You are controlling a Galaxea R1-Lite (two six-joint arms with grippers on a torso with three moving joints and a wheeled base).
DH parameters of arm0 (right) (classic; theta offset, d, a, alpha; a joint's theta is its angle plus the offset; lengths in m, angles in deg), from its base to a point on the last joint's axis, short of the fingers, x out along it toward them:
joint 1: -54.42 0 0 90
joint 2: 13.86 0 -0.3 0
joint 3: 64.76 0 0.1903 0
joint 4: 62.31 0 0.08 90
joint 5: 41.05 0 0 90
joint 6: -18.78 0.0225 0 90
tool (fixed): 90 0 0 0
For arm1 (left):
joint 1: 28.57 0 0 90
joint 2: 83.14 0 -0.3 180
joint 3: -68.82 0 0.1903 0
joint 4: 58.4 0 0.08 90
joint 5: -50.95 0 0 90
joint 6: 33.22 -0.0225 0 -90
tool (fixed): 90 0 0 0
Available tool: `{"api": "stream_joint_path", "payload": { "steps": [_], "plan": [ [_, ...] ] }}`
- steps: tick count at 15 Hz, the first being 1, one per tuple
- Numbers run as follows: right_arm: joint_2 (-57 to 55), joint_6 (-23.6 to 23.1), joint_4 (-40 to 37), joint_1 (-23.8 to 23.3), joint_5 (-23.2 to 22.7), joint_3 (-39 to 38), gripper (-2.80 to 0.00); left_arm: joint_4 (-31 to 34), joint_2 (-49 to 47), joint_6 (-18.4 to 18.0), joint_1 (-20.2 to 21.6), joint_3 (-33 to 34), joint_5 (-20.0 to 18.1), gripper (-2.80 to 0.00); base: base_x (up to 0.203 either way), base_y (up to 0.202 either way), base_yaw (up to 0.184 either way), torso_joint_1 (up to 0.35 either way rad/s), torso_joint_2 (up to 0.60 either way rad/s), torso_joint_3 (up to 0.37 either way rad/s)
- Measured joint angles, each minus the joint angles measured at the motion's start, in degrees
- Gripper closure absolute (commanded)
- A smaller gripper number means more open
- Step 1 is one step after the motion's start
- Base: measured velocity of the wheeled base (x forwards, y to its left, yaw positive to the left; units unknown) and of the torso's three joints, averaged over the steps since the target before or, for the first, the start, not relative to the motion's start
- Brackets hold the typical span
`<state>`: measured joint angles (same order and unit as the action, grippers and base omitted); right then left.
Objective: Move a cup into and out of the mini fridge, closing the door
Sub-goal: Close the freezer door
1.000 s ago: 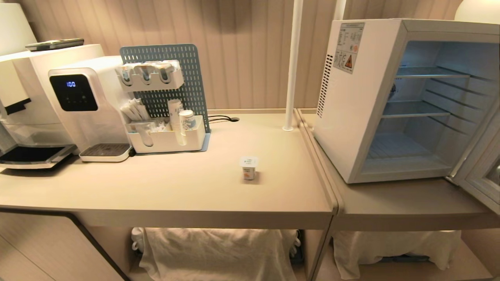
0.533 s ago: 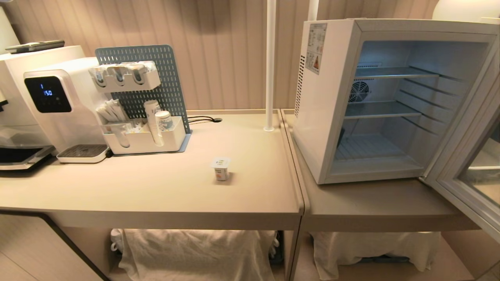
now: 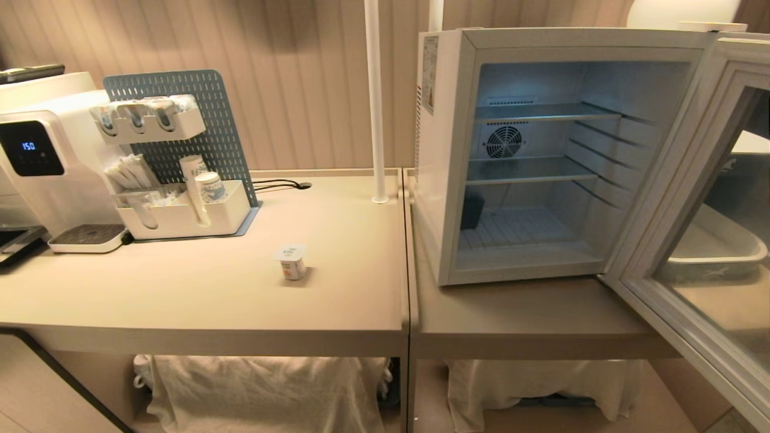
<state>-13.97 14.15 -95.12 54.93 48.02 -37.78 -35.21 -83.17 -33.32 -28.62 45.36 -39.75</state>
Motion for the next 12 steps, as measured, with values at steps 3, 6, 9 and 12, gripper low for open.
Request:
{"api": "stream_joint_path", "payload": {
  "steps": [3,6,9,12],
  "plan": [
    [0.00,0.01,0.00,0.00,0.00,0.00,0.00,0.01,0.00,0.02,-0.06,0.00,0.02,0.00,0.000,-0.194,-0.001,0.000,0.00,0.002],
    [0.00,-0.03,-0.02,0.00,-0.05,0.00,0.00,-0.03,0.00,0.01,-0.05,0.00,0.00,0.00,0.000,-0.196,-0.002,0.006,0.00,0.002],
    [0.00,-0.08,0.00,0.00,-0.08,0.00,0.00,-0.01,0.00,0.01,0.00,0.00,0.00,0.00,0.000,-0.194,0.001,0.001,0.00,0.004],
    [0.00,-0.07,-0.02,0.00,-0.02,-0.01,0.00,-0.07,0.00,0.01,0.00,0.00,0.00,0.00,0.000,-0.195,-0.003,0.004,0.00,0.003]
  ]
}}
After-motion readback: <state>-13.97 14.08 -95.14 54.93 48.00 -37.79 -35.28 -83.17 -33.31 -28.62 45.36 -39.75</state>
